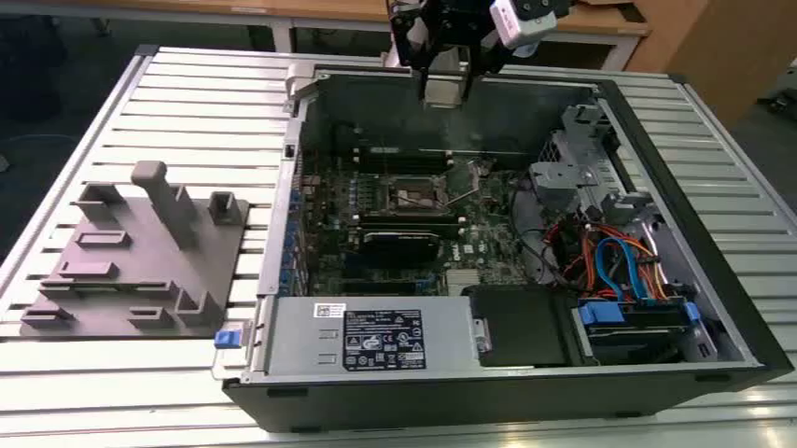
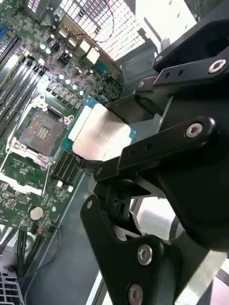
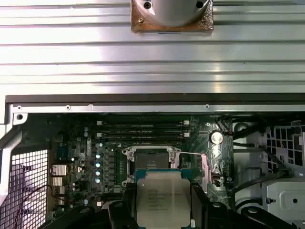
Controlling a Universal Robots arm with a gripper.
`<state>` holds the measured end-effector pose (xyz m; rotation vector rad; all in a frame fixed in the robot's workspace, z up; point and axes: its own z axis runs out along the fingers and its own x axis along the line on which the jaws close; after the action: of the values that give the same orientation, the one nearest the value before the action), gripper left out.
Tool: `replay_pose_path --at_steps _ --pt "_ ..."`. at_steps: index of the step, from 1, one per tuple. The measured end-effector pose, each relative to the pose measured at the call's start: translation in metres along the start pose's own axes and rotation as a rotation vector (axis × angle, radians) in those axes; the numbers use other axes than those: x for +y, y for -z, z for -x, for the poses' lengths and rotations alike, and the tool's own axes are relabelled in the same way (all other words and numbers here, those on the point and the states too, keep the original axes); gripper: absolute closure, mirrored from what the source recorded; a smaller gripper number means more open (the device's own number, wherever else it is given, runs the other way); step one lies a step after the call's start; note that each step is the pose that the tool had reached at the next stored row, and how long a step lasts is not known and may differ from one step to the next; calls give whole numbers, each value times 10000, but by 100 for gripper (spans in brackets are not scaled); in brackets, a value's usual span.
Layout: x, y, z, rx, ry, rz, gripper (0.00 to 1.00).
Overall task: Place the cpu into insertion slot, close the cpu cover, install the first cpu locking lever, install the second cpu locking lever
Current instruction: 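Place the cpu into insertion slot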
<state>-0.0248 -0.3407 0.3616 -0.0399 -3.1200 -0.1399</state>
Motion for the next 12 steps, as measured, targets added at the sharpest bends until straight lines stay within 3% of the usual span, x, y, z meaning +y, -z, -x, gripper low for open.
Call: replay_pose_path --at_steps 12 --pt "0 0 -1 -19 -86 -1 46"
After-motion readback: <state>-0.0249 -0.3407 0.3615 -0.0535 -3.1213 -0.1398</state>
